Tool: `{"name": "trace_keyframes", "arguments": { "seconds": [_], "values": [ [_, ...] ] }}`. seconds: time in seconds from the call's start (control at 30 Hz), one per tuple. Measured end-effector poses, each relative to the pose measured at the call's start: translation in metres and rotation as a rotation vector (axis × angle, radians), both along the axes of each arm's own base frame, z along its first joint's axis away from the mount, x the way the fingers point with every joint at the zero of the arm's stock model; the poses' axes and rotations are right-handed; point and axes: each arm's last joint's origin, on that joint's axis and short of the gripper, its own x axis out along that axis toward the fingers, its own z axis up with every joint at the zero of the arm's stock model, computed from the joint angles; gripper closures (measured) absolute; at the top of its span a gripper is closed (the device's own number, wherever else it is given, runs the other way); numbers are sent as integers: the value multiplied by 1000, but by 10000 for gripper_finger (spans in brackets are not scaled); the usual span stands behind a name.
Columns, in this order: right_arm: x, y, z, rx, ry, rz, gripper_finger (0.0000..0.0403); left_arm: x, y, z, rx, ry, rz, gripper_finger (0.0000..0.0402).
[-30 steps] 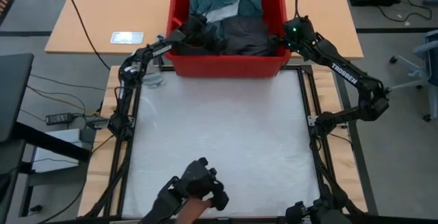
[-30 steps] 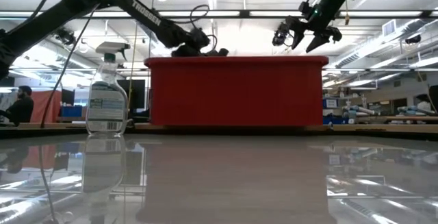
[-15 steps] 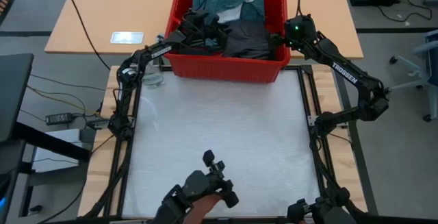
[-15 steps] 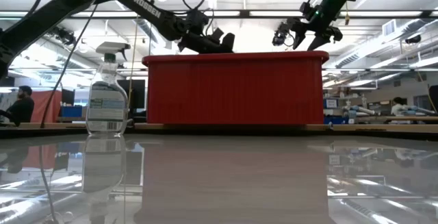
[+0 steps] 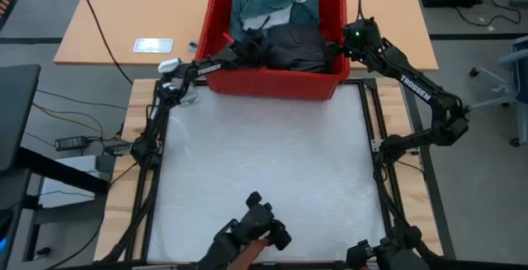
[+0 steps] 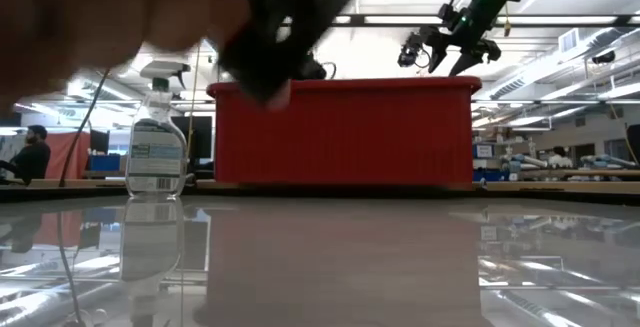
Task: Fold Laundry from Bin
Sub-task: Put the gray short on the table
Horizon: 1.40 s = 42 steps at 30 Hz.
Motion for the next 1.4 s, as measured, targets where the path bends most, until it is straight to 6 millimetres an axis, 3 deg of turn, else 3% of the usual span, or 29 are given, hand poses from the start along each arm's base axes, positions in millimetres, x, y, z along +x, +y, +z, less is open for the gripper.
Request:
{"name": "trace_keyframes", "arguments": {
  "seconds": [0.13,0.3,0.5,0.67,0.77,0.9,1.1,1.23,1.4],
  "values": [
    [0,0,0,-2,11,5,135,4,2,-29,-46,27,-55,260],
    [-1,0,0,-6,26,14,135,7,2,-31,-13,30,-43,286],
    [-2,-1,0,-8,36,14,144,9,3,-41,-21,37,-35,389],
    [-6,-4,0,-16,32,0,169,9,3,-34,-36,15,-19,398],
    [-8,-7,2,-25,17,3,192,10,4,-7,-11,-33,-4,399],
    [-9,-9,4,-34,-17,30,231,8,7,57,107,-156,-3,400],
    [-11,-11,4,-21,-48,76,326,4,0,129,259,-218,-42,401],
    [-11,-13,6,-32,-80,126,391,-6,-17,188,340,-290,-71,401],
    [-9,-14,11,-79,-112,168,385,-34,-51,244,378,-371,-100,401]
  ]
}}
